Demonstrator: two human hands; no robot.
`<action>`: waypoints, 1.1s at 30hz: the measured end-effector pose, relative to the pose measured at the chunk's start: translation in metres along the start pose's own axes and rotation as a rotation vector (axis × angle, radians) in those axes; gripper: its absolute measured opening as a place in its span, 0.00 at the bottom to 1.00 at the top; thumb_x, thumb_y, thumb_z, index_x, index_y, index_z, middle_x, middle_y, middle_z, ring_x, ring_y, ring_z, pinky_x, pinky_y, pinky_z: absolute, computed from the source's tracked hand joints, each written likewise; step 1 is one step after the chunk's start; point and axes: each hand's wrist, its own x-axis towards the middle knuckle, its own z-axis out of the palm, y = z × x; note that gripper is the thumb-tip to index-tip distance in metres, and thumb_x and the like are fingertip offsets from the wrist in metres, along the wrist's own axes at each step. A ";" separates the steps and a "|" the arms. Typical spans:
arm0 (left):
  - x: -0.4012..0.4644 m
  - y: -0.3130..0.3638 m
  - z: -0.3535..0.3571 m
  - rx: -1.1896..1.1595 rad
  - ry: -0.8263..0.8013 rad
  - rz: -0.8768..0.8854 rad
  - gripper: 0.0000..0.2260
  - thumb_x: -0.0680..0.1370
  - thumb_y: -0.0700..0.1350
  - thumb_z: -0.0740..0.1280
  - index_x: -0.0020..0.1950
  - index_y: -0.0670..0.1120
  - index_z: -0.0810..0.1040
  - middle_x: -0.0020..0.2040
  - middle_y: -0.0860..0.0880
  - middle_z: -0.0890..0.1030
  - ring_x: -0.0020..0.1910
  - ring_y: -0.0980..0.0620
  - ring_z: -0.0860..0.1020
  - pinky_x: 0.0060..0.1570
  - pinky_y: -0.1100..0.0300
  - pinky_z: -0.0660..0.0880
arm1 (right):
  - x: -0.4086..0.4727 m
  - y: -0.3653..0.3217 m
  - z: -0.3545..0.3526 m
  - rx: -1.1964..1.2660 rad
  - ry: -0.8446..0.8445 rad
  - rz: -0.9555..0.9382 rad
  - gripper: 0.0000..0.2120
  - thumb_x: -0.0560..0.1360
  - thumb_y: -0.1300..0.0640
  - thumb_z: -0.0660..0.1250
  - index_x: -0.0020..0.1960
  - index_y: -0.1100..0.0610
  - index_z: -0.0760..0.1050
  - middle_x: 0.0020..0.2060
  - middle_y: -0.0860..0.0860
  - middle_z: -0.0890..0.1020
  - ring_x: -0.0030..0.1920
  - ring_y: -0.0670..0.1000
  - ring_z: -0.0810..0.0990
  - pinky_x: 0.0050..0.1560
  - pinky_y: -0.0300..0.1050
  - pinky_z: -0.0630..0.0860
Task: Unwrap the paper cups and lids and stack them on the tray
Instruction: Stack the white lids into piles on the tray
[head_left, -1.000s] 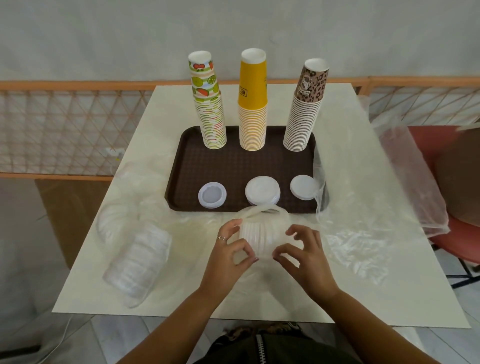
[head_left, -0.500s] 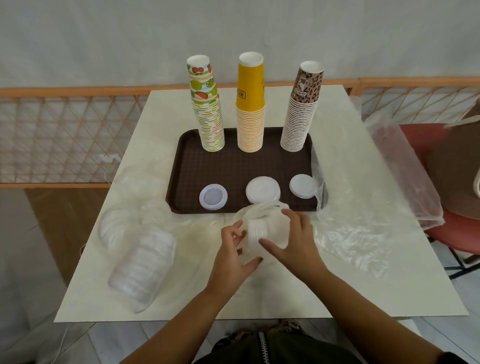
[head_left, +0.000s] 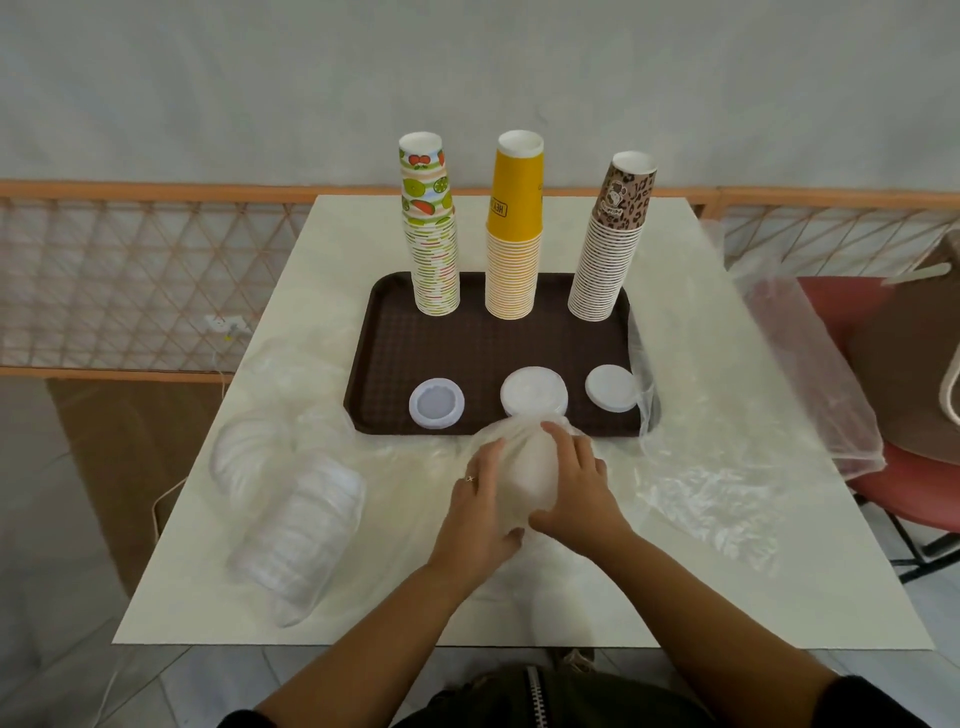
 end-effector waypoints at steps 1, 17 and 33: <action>0.003 0.000 -0.001 0.013 -0.061 -0.031 0.42 0.72 0.52 0.72 0.76 0.53 0.47 0.74 0.49 0.61 0.68 0.52 0.67 0.65 0.63 0.65 | 0.000 0.002 0.000 -0.014 -0.011 -0.014 0.48 0.66 0.53 0.75 0.75 0.52 0.48 0.72 0.50 0.56 0.70 0.54 0.59 0.69 0.46 0.61; 0.008 -0.002 -0.033 0.177 -0.010 0.107 0.16 0.81 0.43 0.57 0.70 0.49 0.69 0.51 0.47 0.71 0.51 0.52 0.69 0.48 0.66 0.65 | -0.008 0.007 -0.029 0.366 0.135 0.044 0.39 0.63 0.52 0.79 0.67 0.52 0.61 0.59 0.45 0.63 0.58 0.45 0.66 0.54 0.40 0.68; 0.013 -0.016 -0.052 0.820 -0.194 -0.051 0.21 0.79 0.37 0.54 0.73 0.42 0.61 0.73 0.40 0.61 0.72 0.42 0.58 0.75 0.49 0.44 | -0.002 0.015 -0.089 1.080 -0.010 0.143 0.30 0.67 0.53 0.75 0.66 0.51 0.68 0.60 0.52 0.75 0.58 0.54 0.76 0.45 0.44 0.81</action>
